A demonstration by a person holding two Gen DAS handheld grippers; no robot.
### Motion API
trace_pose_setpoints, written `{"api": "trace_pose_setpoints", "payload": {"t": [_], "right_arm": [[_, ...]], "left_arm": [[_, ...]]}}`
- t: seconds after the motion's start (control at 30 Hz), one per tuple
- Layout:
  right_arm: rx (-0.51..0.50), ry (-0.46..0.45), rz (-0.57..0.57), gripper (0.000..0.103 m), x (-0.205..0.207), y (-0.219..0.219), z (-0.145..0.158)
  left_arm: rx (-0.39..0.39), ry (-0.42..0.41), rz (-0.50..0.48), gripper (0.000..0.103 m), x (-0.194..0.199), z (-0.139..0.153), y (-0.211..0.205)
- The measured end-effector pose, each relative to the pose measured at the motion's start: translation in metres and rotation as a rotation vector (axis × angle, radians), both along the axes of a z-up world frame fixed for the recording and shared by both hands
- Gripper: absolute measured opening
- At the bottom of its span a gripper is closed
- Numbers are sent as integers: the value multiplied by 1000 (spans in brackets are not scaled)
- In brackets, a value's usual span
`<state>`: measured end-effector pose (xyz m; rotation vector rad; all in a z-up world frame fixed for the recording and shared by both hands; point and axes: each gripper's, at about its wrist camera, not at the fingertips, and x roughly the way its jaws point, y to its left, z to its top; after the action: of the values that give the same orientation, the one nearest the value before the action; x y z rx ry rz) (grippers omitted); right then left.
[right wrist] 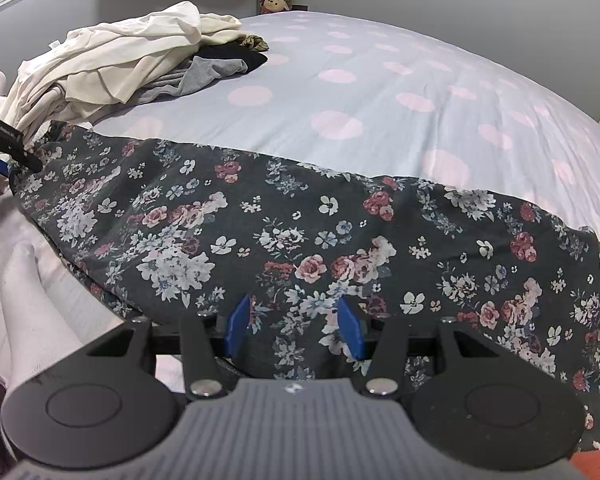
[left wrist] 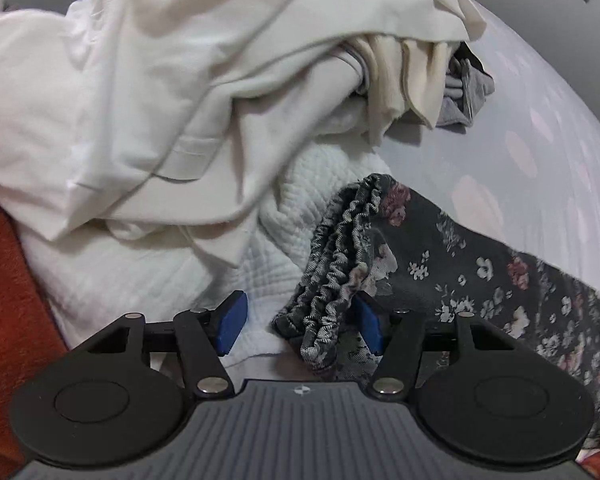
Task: Fold clothes
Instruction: 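Grasp the elastic leg cuff with the left gripper and lift it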
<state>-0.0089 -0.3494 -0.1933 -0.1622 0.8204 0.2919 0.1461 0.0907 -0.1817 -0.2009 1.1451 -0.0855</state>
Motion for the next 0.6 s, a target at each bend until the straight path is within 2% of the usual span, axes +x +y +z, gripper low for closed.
{"api": "trace_pose_setpoints", "payload": {"t": [0.1, 0.2, 0.33, 0.43, 0.6], "right_arm": [[4, -5, -4, 52, -1, -1, 0], [10, -7, -6, 52, 0, -2, 0], [17, -10, -9, 52, 0, -2, -1], [21, -13, -10, 52, -1, -2, -1], [25, -15, -13, 52, -1, -2, 0]], "left_arm": [[-3, -12, -4, 35, -2, 4, -4], [-9, -34, 5, 25, -7, 14, -7], [-13, -74, 22, 22, -16, 30, -12], [20, -127, 15, 21, -25, 48, -25], [-17, -233, -22, 20, -42, 81, -53]]}}
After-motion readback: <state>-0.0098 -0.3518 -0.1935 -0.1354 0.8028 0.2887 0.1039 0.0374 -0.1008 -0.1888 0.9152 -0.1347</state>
